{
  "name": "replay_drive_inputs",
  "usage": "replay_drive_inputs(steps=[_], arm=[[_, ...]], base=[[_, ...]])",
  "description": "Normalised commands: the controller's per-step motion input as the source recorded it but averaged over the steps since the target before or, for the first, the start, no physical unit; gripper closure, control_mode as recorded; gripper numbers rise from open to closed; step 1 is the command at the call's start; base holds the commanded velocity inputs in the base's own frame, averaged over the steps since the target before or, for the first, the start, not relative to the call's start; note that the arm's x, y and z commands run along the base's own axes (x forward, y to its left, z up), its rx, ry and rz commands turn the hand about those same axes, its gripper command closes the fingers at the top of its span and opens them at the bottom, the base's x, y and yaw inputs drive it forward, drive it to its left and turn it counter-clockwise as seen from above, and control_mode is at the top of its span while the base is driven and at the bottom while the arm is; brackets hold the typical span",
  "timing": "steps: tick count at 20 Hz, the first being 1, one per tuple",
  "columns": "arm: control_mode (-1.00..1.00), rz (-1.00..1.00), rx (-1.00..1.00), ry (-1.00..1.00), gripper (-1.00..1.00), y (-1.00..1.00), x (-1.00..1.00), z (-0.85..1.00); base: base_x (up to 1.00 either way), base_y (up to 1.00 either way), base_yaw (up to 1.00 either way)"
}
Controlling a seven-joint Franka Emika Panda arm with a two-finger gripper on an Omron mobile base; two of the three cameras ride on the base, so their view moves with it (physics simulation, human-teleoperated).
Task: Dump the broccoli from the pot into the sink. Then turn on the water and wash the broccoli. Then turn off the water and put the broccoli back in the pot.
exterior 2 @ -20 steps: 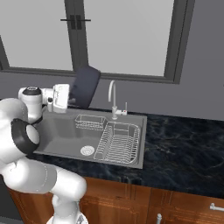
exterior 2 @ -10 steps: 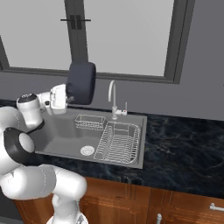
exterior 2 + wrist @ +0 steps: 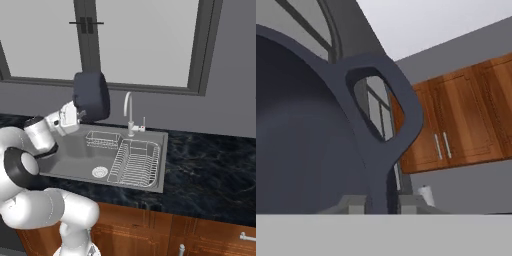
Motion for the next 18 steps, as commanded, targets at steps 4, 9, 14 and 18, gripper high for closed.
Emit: replay_drive_inputs(steps=[4, 9, 14, 18], arm=[[-1.0, -0.04, -0.18, -0.09, 1.0, 0.0, 0.0, 0.0], [-1.0, -0.06, -0.18, -0.17, 1.0, -0.01, 0.0, 0.0], [-1.0, -0.07, -0.18, -0.2, 1.0, -0.03, 0.0, 0.0], [-1.0, -0.07, -0.18, -0.18, 1.0, -0.02, 0.0, 0.0]], base=[[0.0, 0.0, 0.0], [0.0, 0.0, 0.0], [0.0, 0.0, 0.0], [0.0, 0.0, 0.0]])
